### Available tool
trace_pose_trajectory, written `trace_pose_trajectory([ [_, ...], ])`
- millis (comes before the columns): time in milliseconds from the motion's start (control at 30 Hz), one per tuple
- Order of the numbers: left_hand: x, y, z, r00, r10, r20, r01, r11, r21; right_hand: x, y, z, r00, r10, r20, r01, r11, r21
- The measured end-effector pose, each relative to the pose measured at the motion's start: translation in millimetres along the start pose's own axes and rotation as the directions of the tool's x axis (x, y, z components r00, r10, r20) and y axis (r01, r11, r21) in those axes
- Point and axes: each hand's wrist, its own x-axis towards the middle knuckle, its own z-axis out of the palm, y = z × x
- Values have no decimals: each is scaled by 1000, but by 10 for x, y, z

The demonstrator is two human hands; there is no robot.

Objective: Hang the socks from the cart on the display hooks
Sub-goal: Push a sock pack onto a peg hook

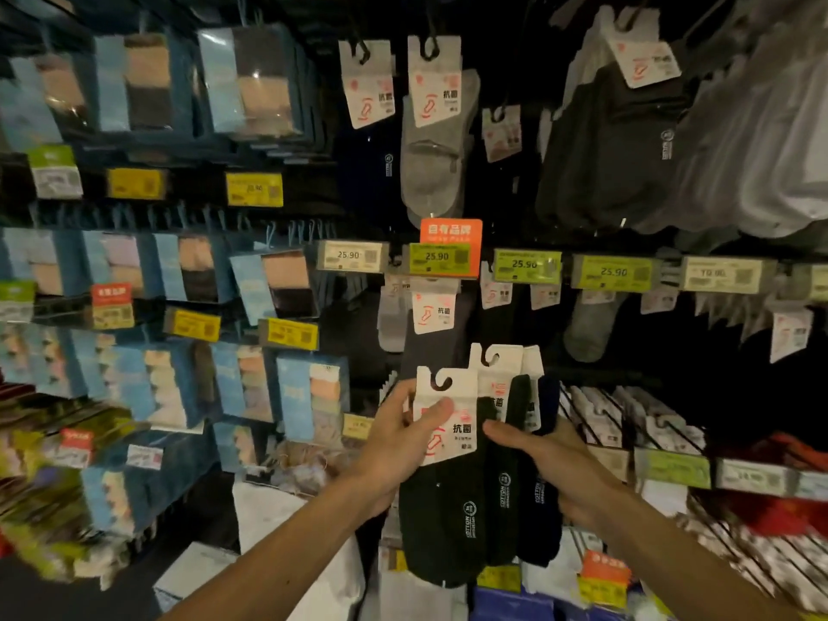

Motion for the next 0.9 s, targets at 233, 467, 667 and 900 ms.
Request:
trace_pose_trajectory([
  [233,154,-5,-529,998,20,54,-18,999,-50,40,21,501,997,-59,-41,58,998,-38],
  [467,450,44,-595,995,3,100,5,997,-74,41,-34,389,977,-111,-183,106,994,-40],
  [667,726,-22,-320,996,-9,89,9,1000,-1,45,-16,13,936,-144,-323,133,990,-56],
  [900,1052,257,194,976,149,161,-177,969,174,38,-254,-451,908,-188,-374,176,982,-67],
])
